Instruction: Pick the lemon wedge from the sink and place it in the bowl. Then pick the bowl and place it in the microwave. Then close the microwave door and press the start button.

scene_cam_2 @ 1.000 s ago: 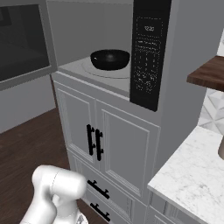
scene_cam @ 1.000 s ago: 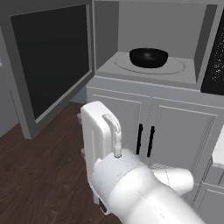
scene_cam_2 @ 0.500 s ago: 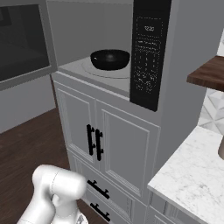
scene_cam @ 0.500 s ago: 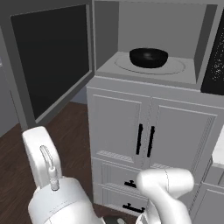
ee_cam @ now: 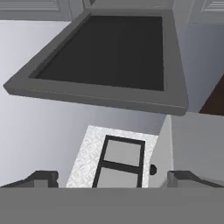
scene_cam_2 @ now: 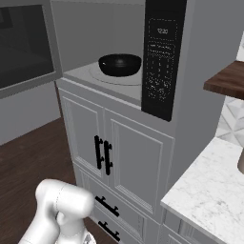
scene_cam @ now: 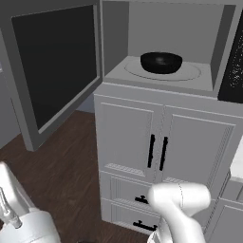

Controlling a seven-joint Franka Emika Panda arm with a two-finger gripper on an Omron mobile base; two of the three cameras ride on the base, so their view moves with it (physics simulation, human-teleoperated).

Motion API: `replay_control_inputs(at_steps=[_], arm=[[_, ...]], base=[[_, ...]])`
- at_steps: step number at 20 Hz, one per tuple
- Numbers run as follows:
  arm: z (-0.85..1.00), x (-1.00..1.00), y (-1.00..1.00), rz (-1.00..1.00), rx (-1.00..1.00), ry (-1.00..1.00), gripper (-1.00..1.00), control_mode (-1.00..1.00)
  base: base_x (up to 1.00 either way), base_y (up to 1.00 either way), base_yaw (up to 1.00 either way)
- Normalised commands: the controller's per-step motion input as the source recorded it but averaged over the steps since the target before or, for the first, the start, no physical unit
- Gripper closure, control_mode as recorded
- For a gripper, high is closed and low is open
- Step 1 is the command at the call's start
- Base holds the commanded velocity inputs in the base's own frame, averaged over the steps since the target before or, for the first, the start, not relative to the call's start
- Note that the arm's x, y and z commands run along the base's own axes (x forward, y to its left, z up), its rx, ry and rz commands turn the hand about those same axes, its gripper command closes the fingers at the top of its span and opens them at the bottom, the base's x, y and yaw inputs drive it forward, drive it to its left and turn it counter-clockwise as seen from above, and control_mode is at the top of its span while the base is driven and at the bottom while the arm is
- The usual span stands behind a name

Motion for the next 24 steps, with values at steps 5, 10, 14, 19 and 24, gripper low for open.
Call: replay_control_inputs(at_steps=[5,10,14,19,24], arm=[[-0.74,0.47,0.6,-0.03,0.18,-0.02,-1.0,-1.0],[-0.88,0.58,0.64,-0.12,0.34,0.0,-1.0,-1.0],[-0.76,0.41,0.59,-0.12,0.43,-0.01,-1.0,-1.0],[-0.68,0.09,0.73,-0.17,0.41,-0.06,-1.0,-1.0],[-0.55,0.0,0.63,-0.23,0.36,-0.03,-1.0,-1.0]], base=[[0.0,0.0,0.0],[0.0,0.0,0.0],[0.0,0.0,0.0],[0.0,0.0,0.0],[0.0,0.0,0.0]])
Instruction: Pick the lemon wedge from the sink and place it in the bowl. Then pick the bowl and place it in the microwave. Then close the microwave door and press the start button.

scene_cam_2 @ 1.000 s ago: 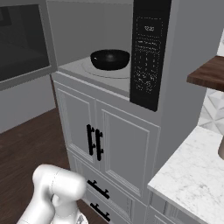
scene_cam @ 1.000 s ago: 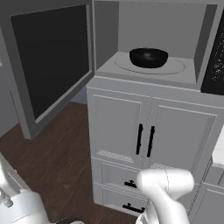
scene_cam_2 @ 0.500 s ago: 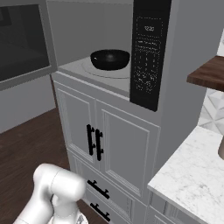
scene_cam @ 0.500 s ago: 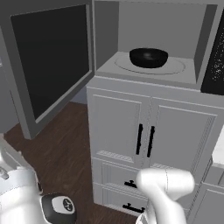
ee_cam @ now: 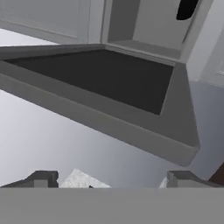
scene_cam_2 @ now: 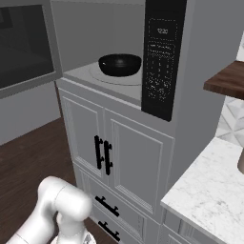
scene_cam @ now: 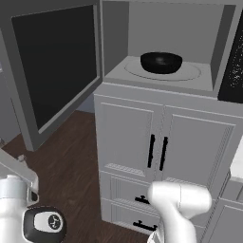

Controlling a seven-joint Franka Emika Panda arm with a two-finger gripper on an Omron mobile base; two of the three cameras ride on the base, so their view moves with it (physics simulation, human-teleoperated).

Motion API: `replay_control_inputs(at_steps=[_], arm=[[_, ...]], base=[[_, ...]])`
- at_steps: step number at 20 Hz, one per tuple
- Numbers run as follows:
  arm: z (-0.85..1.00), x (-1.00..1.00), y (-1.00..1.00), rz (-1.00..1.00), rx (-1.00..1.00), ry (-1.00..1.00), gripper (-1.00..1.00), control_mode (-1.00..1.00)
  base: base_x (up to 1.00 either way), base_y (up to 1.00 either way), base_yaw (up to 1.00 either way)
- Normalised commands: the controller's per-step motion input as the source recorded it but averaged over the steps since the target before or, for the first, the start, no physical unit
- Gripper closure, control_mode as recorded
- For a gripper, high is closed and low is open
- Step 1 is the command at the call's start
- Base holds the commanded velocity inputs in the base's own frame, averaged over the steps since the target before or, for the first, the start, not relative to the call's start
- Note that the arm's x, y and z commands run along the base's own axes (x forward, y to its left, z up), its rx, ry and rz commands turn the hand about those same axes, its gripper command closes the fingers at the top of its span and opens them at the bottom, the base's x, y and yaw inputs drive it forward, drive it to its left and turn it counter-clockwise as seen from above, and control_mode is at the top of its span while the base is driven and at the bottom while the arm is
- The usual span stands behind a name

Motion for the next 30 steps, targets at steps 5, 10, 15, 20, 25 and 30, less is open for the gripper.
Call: replay_control_inputs(at_steps=[5,10,15,20,25,30], arm=[[-0.4,0.05,0.05,-0.14,0.43,-0.02,-1.0,-1.0],[-0.26,0.17,0.12,-0.07,0.19,-0.03,-1.0,-1.0],[-0.52,0.55,0.65,-0.04,0.05,0.0,-1.0,-1.0],[-0.56,0.46,0.44,-0.03,0.14,-0.02,-1.0,-1.0],[-0.55,0.55,0.22,-0.01,0.23,-0.06,-1.0,-1.0],[-0.42,0.75,0.2,-0.04,0.21,-0.04,-1.0,-1.0]], base=[[0.0,0.0,0.0],[0.0,0.0,0.0],[0.0,0.0,0.0],[0.0,0.0,0.0],[0.0,0.0,0.0],[0.0,0.0,0.0]])
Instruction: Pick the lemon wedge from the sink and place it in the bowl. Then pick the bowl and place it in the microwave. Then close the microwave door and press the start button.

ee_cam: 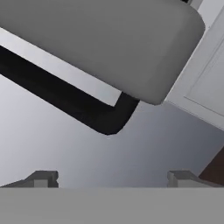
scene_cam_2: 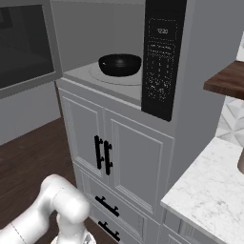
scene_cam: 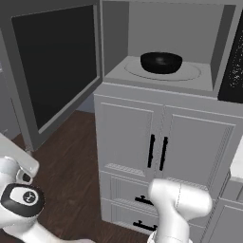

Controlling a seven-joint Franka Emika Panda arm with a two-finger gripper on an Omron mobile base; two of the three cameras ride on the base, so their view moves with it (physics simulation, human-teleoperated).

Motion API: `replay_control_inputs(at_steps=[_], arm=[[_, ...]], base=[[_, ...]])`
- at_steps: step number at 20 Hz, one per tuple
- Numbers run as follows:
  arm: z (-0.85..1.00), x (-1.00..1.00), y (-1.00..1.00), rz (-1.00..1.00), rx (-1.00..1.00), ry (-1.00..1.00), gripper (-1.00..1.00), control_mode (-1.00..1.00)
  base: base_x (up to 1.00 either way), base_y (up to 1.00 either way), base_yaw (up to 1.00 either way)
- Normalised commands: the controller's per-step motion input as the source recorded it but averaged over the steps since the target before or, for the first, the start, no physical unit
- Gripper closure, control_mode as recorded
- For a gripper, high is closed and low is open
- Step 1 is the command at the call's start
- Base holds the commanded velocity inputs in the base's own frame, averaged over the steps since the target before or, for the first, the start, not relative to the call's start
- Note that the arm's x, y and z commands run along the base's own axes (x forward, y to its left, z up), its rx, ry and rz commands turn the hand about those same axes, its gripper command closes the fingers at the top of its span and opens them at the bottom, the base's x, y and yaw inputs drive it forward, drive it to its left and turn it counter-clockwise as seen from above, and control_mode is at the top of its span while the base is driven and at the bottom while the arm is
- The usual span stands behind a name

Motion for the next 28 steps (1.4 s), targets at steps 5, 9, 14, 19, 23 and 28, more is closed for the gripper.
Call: replay_control_inputs(at_steps=[5,9,14,19,23,28], arm=[[-0.47,0.72,0.06,-0.02,0.21,-0.04,-1.0,-1.0],[-0.29,0.37,0.03,-0.03,0.23,-0.07,-1.0,-1.0],[0.0,0.0,-0.27,-0.09,0.28,-0.08,-1.0,-1.0],[0.0,-0.03,-0.47,-0.08,0.35,-0.1,-1.0,-1.0],[0.0,-0.01,-0.59,-0.08,0.35,-0.09,-1.0,-1.0],[0.0,-0.05,-0.76,-0.08,0.37,-0.07,-1.0,-1.0]], base=[[0.0,0.0,0.0],[0.0,0.0,0.0],[0.0,0.0,0.0],[0.0,0.0,0.0],[0.0,0.0,0.0],[0.0,0.0,0.0]])
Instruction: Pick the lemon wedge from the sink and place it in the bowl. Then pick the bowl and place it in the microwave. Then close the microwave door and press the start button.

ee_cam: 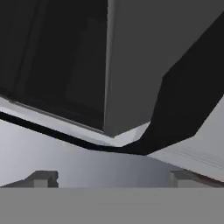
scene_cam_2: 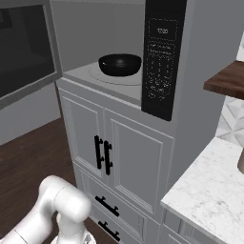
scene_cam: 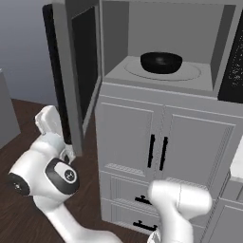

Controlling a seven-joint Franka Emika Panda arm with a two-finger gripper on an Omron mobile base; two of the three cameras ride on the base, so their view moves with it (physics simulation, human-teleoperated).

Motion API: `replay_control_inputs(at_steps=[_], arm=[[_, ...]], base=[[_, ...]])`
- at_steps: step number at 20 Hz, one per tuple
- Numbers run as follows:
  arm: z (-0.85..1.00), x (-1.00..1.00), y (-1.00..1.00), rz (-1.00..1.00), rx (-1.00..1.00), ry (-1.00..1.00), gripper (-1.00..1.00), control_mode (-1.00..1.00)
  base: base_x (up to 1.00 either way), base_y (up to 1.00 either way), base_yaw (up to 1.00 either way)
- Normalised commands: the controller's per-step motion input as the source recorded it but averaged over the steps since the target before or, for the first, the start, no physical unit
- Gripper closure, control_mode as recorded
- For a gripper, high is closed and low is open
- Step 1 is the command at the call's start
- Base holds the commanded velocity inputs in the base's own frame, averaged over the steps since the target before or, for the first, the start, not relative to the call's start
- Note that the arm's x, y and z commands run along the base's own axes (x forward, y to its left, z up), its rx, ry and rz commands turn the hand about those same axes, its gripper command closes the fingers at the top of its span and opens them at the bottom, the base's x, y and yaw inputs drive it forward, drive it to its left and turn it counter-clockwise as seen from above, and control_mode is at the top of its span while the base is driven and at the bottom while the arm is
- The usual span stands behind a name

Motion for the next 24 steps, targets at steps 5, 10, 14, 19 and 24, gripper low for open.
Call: replay_control_inputs(at_steps=[5,10,14,19,24], arm=[[0.0,-0.16,-0.95,-0.06,0.43,-0.12,-1.0,-1.0],[0.0,-0.19,-0.88,-0.06,0.4,-0.16,-1.0,-1.0],[0.0,-0.09,-0.77,-0.07,0.35,-0.17,-1.0,-1.0],[0.04,0.0,-0.64,-0.09,0.29,-0.18,-1.0,-1.0],[0.02,0.04,-0.46,-0.16,0.23,-0.12,-1.0,-1.0]], base=[[0.0,0.0,0.0],[0.0,0.0,0.0],[0.0,0.0,0.0],[0.0,0.0,0.0],[0.0,0.0,0.0]])
